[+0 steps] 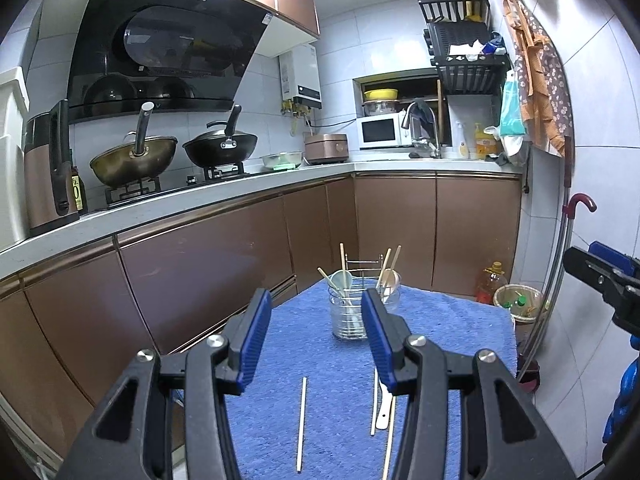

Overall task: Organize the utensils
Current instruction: 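Withdraw both tools from the holder and hold them above the towel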

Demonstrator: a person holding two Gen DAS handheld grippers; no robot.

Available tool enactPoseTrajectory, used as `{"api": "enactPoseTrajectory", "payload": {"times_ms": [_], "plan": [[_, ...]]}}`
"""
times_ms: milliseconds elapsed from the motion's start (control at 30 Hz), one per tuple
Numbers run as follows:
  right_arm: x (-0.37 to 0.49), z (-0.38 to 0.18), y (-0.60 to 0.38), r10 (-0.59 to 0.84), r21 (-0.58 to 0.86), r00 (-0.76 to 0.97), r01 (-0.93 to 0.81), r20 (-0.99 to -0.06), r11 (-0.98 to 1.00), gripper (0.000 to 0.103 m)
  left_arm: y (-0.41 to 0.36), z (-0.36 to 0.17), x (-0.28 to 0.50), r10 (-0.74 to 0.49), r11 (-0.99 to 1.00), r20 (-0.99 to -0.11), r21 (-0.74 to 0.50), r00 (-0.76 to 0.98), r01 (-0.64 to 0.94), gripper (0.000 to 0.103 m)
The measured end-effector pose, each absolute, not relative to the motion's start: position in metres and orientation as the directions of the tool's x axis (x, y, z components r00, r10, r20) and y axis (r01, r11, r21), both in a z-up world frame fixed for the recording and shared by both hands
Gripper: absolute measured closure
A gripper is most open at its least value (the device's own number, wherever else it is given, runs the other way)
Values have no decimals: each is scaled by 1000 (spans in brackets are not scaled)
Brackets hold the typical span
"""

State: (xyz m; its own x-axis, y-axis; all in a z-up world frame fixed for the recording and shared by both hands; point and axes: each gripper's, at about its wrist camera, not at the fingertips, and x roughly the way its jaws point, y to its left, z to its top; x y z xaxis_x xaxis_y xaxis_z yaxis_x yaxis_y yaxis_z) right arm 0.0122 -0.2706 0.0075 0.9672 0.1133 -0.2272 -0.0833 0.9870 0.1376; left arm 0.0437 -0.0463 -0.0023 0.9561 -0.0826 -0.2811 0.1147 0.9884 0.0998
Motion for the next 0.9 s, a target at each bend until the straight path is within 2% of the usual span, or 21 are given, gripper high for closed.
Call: {"api": "enactPoseTrajectory", "payload": {"times_ms": [900], "plan": [[1,10,-243,193,97,952,-175,-238,980,25,-23,-15,33,-19,993,-336,105,942,58,58]]}}
